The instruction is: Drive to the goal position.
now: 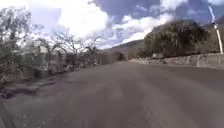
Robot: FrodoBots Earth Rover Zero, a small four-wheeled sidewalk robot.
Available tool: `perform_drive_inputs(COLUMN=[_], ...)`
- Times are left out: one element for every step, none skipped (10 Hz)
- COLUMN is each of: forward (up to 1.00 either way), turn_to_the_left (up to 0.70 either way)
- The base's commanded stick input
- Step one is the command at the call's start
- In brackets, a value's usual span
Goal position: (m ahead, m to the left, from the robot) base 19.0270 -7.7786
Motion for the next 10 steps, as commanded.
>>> perform_drive_inputs(forward=[0.7, 0.7, 0.7, 0.7, 0.7, 0.7, 0.7, 0.7, 0.7, 0.7], turn_to_the_left=[0.0, 0.0, 0.0, 0.0, -0.09, -0.2, -0.23, -0.12, -0.01, 0.0])
